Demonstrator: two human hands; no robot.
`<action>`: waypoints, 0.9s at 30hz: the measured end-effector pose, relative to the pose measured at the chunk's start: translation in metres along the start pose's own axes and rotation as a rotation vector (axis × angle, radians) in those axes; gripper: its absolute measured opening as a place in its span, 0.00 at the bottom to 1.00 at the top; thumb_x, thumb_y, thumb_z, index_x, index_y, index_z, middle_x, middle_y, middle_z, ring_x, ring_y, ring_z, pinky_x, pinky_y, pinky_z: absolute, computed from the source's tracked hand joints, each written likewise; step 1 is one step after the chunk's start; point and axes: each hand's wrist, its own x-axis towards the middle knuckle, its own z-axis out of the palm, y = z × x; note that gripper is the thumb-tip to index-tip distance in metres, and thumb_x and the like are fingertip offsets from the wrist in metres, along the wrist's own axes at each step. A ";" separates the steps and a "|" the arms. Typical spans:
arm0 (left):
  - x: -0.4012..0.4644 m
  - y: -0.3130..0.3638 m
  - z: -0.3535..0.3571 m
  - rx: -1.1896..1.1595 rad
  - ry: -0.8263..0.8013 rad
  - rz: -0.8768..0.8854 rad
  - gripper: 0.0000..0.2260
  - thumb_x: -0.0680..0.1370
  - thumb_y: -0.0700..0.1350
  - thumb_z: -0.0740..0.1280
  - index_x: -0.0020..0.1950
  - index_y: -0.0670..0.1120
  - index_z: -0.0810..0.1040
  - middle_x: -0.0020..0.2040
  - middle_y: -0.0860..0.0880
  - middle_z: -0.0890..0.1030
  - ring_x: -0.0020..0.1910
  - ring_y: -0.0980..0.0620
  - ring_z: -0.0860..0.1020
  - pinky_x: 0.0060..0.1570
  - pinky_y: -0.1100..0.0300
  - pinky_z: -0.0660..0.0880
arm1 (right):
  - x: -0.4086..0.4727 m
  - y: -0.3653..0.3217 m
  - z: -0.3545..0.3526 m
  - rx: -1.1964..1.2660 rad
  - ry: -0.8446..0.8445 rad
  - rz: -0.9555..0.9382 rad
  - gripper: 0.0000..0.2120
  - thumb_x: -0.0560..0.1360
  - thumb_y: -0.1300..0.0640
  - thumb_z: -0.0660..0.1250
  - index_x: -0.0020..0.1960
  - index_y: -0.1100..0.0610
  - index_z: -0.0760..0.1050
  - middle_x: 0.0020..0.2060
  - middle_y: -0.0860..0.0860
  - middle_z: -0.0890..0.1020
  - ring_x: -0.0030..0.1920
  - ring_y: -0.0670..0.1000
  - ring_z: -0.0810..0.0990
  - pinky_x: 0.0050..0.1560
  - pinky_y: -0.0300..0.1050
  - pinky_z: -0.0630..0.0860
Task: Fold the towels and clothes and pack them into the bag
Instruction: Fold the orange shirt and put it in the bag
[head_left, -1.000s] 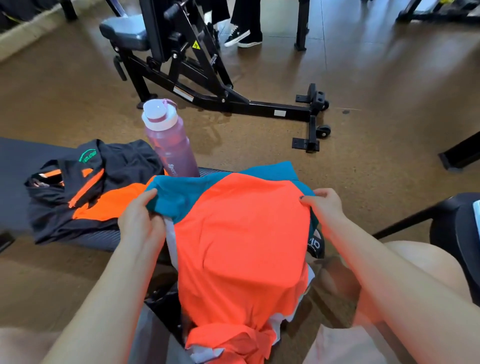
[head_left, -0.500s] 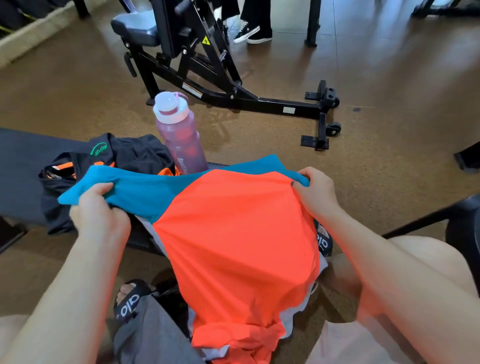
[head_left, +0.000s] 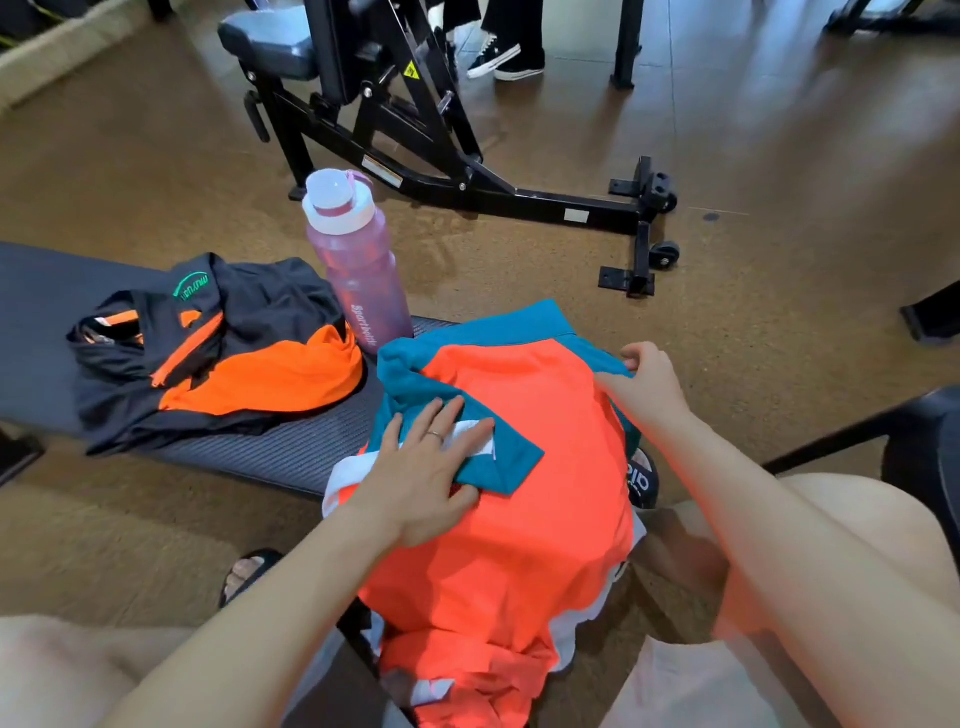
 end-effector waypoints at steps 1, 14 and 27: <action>-0.001 -0.004 -0.002 0.013 -0.013 -0.018 0.37 0.70 0.66 0.45 0.81 0.64 0.47 0.84 0.49 0.44 0.82 0.47 0.43 0.77 0.37 0.45 | -0.001 0.002 -0.002 0.018 -0.026 0.050 0.32 0.68 0.50 0.73 0.69 0.57 0.70 0.62 0.54 0.74 0.63 0.56 0.75 0.60 0.52 0.74; 0.001 -0.024 -0.006 0.118 -0.018 -0.211 0.45 0.65 0.79 0.38 0.81 0.64 0.42 0.83 0.44 0.39 0.82 0.43 0.40 0.75 0.33 0.44 | -0.001 0.024 -0.049 -0.273 -0.314 0.078 0.21 0.69 0.44 0.76 0.54 0.56 0.79 0.51 0.52 0.82 0.53 0.55 0.80 0.56 0.52 0.77; -0.004 -0.031 -0.005 0.036 -0.055 -0.295 0.38 0.72 0.78 0.46 0.79 0.68 0.38 0.83 0.46 0.37 0.82 0.42 0.39 0.74 0.30 0.45 | -0.026 -0.026 -0.094 -0.808 -0.277 -0.068 0.14 0.70 0.48 0.73 0.47 0.56 0.74 0.43 0.52 0.79 0.41 0.51 0.77 0.35 0.45 0.71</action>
